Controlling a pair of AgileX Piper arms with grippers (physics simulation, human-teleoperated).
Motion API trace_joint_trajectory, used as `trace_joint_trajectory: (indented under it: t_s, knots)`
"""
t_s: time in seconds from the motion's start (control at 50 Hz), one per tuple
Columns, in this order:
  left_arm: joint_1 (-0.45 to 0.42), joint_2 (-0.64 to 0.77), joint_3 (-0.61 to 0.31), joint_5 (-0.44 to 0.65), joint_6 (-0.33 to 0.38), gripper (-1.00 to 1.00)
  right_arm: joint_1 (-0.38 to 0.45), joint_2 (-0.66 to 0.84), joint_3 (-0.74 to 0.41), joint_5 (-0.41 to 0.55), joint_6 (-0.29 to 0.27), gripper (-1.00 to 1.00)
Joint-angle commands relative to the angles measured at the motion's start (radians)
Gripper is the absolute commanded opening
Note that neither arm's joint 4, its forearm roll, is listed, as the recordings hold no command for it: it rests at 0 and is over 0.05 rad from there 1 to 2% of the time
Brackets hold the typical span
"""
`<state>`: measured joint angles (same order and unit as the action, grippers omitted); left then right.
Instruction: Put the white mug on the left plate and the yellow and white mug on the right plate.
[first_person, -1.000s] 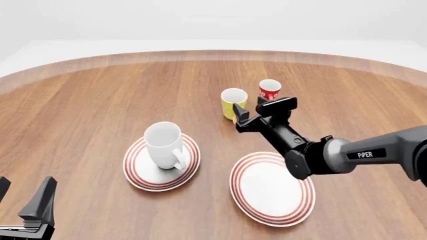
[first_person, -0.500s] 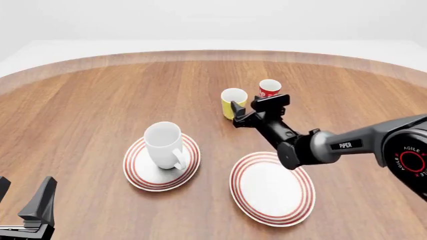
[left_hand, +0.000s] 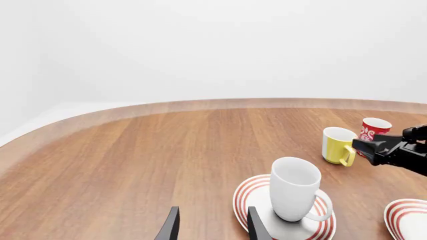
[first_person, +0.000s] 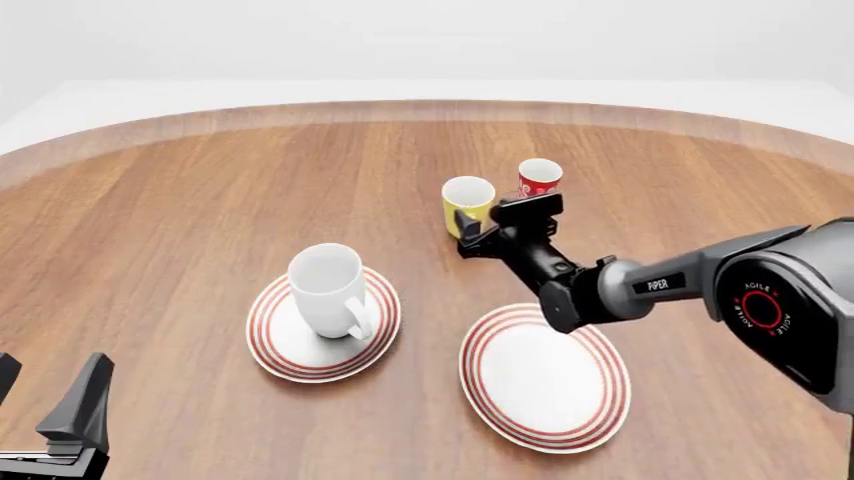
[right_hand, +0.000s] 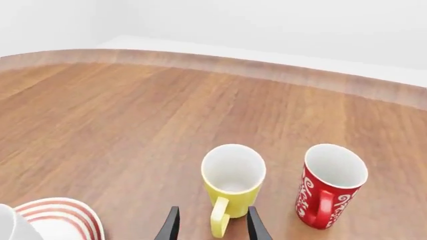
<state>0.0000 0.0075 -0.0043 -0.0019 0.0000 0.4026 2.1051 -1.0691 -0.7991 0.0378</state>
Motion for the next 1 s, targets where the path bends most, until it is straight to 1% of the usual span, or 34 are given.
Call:
trace_joint_trajectory:
  t_s: [0.02, 0.44, 1.0]
  knots:
    - [0.0, 0.0, 0.0, 0.0, 0.0, 1.0, 0.0, 0.041, -0.046, 0.023, -0.001, 1.0]
    - [0.0, 0.0, 0.0, 0.0, 0.0, 1.0, -0.007, 0.108, -0.098, 0.038, -0.002, 1.0]
    - [0.0, 0.0, 0.0, 0.0, 0.0, 1.0, -0.012, 0.184, -0.162, 0.077, 0.014, 1.0]
